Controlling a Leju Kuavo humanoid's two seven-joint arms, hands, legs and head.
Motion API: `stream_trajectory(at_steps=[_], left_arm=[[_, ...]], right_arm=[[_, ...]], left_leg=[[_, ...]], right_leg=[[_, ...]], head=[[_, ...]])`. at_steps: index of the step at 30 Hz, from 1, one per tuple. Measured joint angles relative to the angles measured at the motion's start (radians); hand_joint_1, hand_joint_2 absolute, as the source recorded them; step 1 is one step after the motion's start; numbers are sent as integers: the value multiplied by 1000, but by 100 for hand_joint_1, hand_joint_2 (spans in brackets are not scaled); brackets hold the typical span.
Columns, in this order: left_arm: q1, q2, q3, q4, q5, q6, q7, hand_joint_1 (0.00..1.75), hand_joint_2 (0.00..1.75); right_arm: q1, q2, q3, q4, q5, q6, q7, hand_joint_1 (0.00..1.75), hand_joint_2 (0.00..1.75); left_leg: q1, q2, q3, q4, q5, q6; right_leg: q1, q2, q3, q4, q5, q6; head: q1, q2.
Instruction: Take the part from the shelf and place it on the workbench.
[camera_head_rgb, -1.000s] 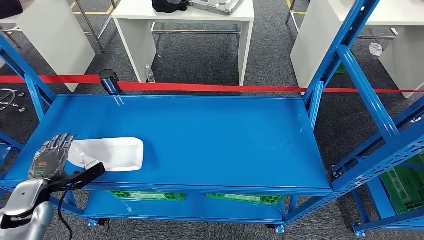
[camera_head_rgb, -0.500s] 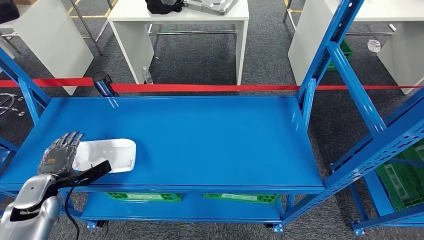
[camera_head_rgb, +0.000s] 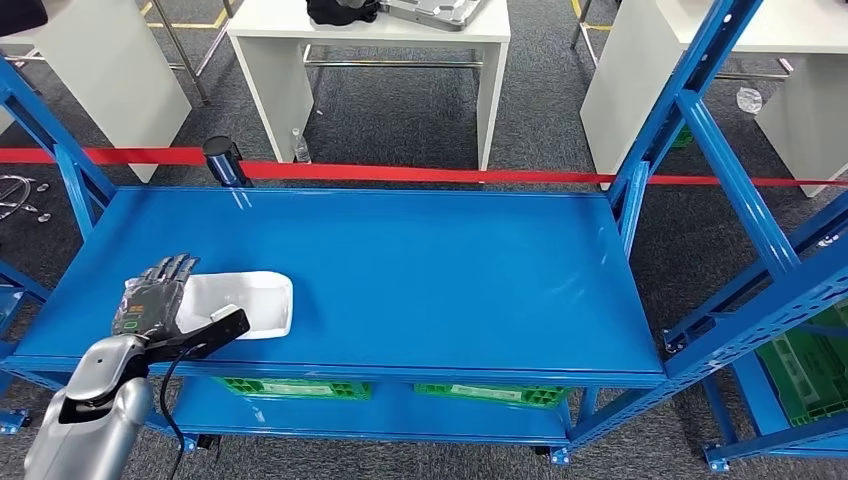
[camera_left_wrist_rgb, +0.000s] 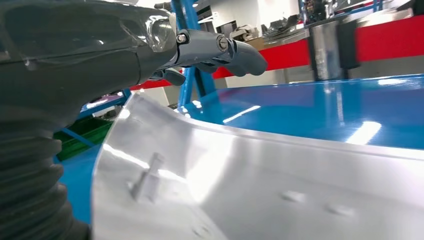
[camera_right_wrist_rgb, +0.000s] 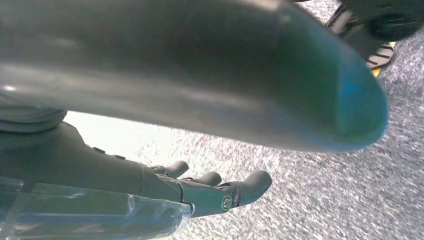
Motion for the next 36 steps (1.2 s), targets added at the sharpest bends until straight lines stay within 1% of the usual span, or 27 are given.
stream_trajectory(at_steps=[1, 2, 4, 6, 7, 9, 10, 11, 12, 13, 14, 15, 16, 17, 20, 21, 22, 25, 26, 27, 28, 29, 30, 31, 32, 34, 36], left_arm=[[-2, -4, -2, 3, 0, 1, -1, 0, 175], [-4, -8, -4, 6, 1, 2, -2, 0, 175], [-6, -12, -9, 11, 1, 2, -3, 0, 175], [-9, -15, -12, 15, 1, 3, -4, 0, 175], [-10, -16, -14, 17, 1, 3, -4, 0, 175], [-12, -18, -16, 23, 1, 2, -4, 0, 175], [-12, -20, -18, 26, 1, 2, -4, 0, 175], [-12, -21, -20, 29, 1, 3, -4, 0, 175], [-13, -22, -21, 32, 1, 3, -4, 0, 175], [-15, -22, -22, 33, 1, 3, -4, 0, 175], [-17, -22, -23, 33, 1, 3, -4, 0, 175], [-20, -22, -23, 33, 1, 3, -4, 0, 175], [-24, -22, -24, 33, 1, 3, -4, 0, 175], [-26, -22, -24, 34, 1, 4, -4, 0, 175], [-30, -22, -25, 35, 2, 5, -4, 0, 175], [-32, -23, -25, 35, 2, 5, -4, 0, 175], [-33, -25, -26, 36, 2, 5, -4, 0, 175], [-34, -30, -26, 39, 2, 6, -7, 0, 175], [-34, -33, -26, 41, 2, 7, -8, 0, 175], [-35, -35, -26, 42, 2, 8, -9, 1, 175], [-36, -38, -27, 44, 3, 9, -11, 43, 175], [-38, -41, -28, 45, 6, 9, -13, 86, 175], [-40, -43, -30, 48, 11, 8, -15, 130, 175], [-42, -45, -32, 51, 19, 6, -20, 173, 175], [-45, -46, -36, 55, 30, 3, -27, 175, 175], [-50, -48, -44, 66, 54, -2, -44, 175, 175], [-51, -49, -53, 78, 75, -4, -58, 175, 175]], right_arm=[[-1, -1, 0, 1, 0, 0, 0, 0, 0], [-2, -2, 1, 2, 0, 0, 0, 0, 0], [-3, -3, 2, 4, 0, -1, 0, 0, 0], [-3, -4, 4, 5, 0, -1, 0, 0, 0], [-3, -4, 5, 5, 0, -1, 0, 0, 0], [-3, -4, 7, 6, 0, -1, 0, 0, 0], [-2, -4, 7, 6, 1, -1, 0, 0, 0], [-2, -4, 8, 7, 1, -1, 0, 0, 0], [-2, -4, 8, 8, 1, -1, 0, 0, 0], [-3, -4, 8, 9, 1, -1, 0, 0, 0], [-3, -4, 8, 9, 1, -1, 0, 0, 0], [-4, -4, 8, 10, 1, -1, 0, 0, 0], [-4, -3, 8, 10, 1, -1, 0, 0, 0], [-4, -3, 9, 11, 1, -1, 0, 0, 0], [-4, -2, 9, 12, 1, -1, 0, 0, 0], [-4, -2, 9, 12, 1, -1, 0, 0, 0], [-4, -3, 9, 12, 1, -1, 0, 0, 0], [-3, -5, 9, 12, 1, -1, 0, 0, 0], [-2, -5, 9, 13, 1, -1, 0, 0, 0], [-2, -5, 9, 13, 1, -1, 0, 0, 0], [-2, -5, 9, 13, 1, -2, 0, 0, 0], [-3, -6, 9, 13, 1, -2, 0, 0, 0], [-4, -7, 9, 14, 1, -3, 0, 0, 0], [-4, -8, 10, 14, 1, -3, 0, 0, 0], [-5, -8, 10, 14, 1, -3, 0, 0, 0], [-5, -9, 11, 15, 1, -4, 0, 0, 0], [-4, -8, 14, 17, 1, -5, -1, 0, 0]], left_leg=[[-2, 0, -2, 5, -3, -5], [-3, 0, -4, 8, -4, -10], [-2, 0, -7, 10, -5, -17], [1, 0, -24, 44, -29, -27], [4, 0, -44, 89, -56, -34], [9, 0, -105, 223, -121, -45], [12, 0, -132, 279, -139, -48], [14, 0, -144, 304, -139, -49], [15, 0, -139, 290, -121, -49], [15, 0, -114, 236, -88, -46], [15, 0, -77, 159, -52, -41], [12, 0, -42, 89, -28, -36], [9, 0, -18, 38, -13, -30], [6, 1, -7, 13, -10, -26], [3, 1, 1, -2, -6, -12], [4, 2, 6, -10, 0, -6], [6, 2, 10, -18, 5, 0], [5, 3, 6, -22, 10, 7], [5, 3, 5, -21, 10, 8], [5, 2, 5, -20, 10, 7], [6, 1, 5, -18, 9, 6], [7, 1, 4, -13, 7, 3], [5, 0, 2, -5, 3, -3], [4, -1, -2, 3, -1, -9], [3, -2, -6, 9, -4, -14], [4, -2, -12, 15, -4, -22], [8, -1, -22, 30, -16, -30]], right_leg=[[1, 0, 18, -36, 11, -6], [4, 1, 21, -46, 14, -15], [4, 1, 21, -47, 19, -27], [-2, 2, 24, -49, 23, -36], [-4, 2, 25, -49, 24, -39], [-3, 2, 23, -49, 25, -41], [-3, 2, 23, -48, 25, -41], [-3, 2, 23, -48, 25, -41], [-2, 2, 24, -48, 25, -41], [-2, 3, 25, -48, 24, -40], [-2, 3, 27, -49, 24, -40], [0, 4, 27, -49, 24, -39], [1, 4, 25, -49, 24, -37], [2, 4, 24, -49, 24, -34], [1, 3, 21, -50, 25, -19], [1, 3, 14, -37, 16, -17], [1, 2, -1, -5, -2, -18], [-1, 2, -94, 189, -83, -23], [-2, 2, -112, 229, -94, -19], [-4, 2, -110, 227, -86, -11], [-6, 1, -87, 182, -64, 0], [-9, 0, -49, 108, -35, 11], [-9, -1, -15, 41, -13, 15], [-10, -1, 10, -10, 3, 12], [-8, 0, 22, -34, 9, 4], [-5, 2, 21, -36, 12, -14], [-6, 3, 20, -37, 15, -24]], head=[[0, 0], [0, 0], [0, 0], [-3, 0], [-4, 0], [-7, 0], [-7, 0], [-7, 0], [-7, 0], [-7, 0], [-7, 0], [-7, 0], [-6, 0], [-6, 0], [-6, 0], [-5, 0], [-5, 0], [-3, 0], [-3, 0], [-3, 0], [-3, 0], [-3, 0], [-2, 0], [-3, 0], [-3, 0], [-3, 0], [-4, 0]])
